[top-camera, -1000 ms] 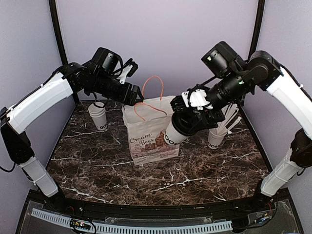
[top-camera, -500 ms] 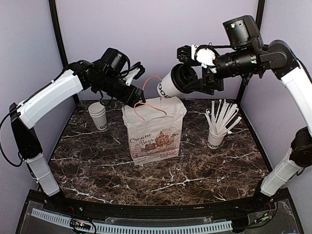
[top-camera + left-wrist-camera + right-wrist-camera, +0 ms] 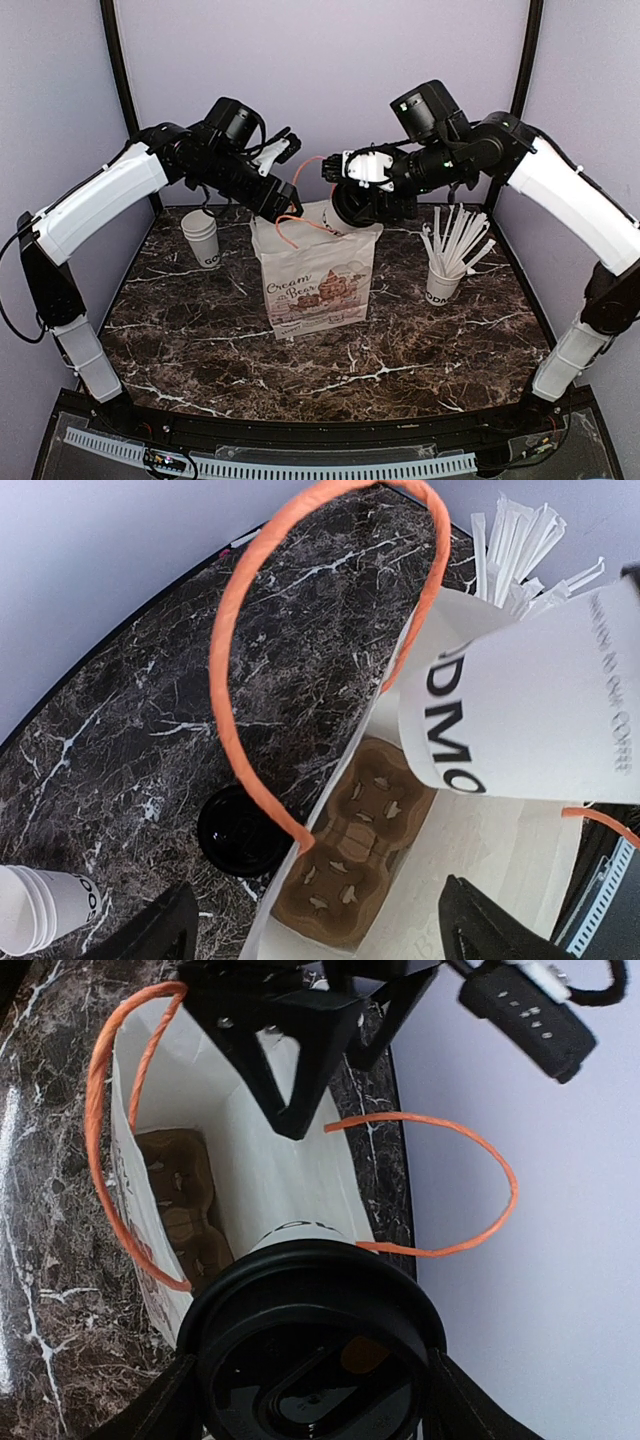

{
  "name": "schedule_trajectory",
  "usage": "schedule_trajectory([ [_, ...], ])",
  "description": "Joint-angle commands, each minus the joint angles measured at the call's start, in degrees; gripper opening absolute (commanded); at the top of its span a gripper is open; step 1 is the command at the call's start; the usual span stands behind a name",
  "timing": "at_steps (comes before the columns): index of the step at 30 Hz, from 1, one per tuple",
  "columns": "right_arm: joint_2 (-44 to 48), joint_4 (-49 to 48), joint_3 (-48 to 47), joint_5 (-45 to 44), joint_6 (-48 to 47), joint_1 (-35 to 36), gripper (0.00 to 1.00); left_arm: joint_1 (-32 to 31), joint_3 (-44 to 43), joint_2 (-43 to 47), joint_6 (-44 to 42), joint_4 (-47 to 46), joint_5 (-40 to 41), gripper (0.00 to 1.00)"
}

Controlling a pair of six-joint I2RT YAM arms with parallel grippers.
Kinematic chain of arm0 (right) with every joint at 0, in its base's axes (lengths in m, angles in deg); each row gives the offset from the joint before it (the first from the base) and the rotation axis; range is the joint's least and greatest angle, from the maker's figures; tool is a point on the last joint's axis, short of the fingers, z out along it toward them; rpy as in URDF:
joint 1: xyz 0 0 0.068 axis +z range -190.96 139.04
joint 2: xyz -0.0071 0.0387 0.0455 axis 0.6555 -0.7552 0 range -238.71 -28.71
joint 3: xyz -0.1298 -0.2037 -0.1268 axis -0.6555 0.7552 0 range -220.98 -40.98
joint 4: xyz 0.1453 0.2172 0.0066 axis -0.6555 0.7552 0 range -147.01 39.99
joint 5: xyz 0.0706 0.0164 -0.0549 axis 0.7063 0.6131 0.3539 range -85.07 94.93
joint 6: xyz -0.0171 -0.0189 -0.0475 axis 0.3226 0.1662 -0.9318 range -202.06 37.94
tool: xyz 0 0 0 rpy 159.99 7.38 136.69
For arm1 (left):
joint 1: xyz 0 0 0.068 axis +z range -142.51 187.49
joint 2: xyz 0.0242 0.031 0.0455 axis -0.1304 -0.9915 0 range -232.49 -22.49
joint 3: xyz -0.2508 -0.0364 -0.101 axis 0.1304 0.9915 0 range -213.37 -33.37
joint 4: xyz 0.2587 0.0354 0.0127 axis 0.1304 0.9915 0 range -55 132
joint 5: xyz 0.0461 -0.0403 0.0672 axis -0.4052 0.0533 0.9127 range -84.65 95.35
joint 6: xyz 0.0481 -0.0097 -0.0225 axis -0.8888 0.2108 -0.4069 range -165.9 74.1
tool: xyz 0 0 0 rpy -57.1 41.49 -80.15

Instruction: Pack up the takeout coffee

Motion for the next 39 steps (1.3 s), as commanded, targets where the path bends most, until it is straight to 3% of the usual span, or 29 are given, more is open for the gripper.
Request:
schedule_trajectory([
  [1, 4.45, -2.62, 6.12, -1.44, -2.51, 2.66, 0.43, 0.4, 0.74, 7.67, -1.65, 0.05, -0.01, 0.88],
  [8, 8.84, -1.39, 12.85, -5.68, -5.68, 6.26, 0.43, 1.9, 3.43, 9.08, -0.71, -3.51, 0.86, 0.93],
  [17, 11.86, 1.53, 18.08, -7.12, -5.16, 9.08, 0.44, 9.77, 15.34, 4.19, 3.77, -15.7, -4.66, 0.92],
  [28, 15.37, 2.8, 22.94, -8.41, -6.43, 11.55, 0.43, 9.2, 21.13, -4.85, 7.65, -26.58, -16.45, 0.84],
  [39, 14.38, -1.24, 24.64, -10.57, -7.29, 12.41, 0.41, 3.41, 26.44, -7.71, 7.76, -29.38, -16.54, 0.82],
])
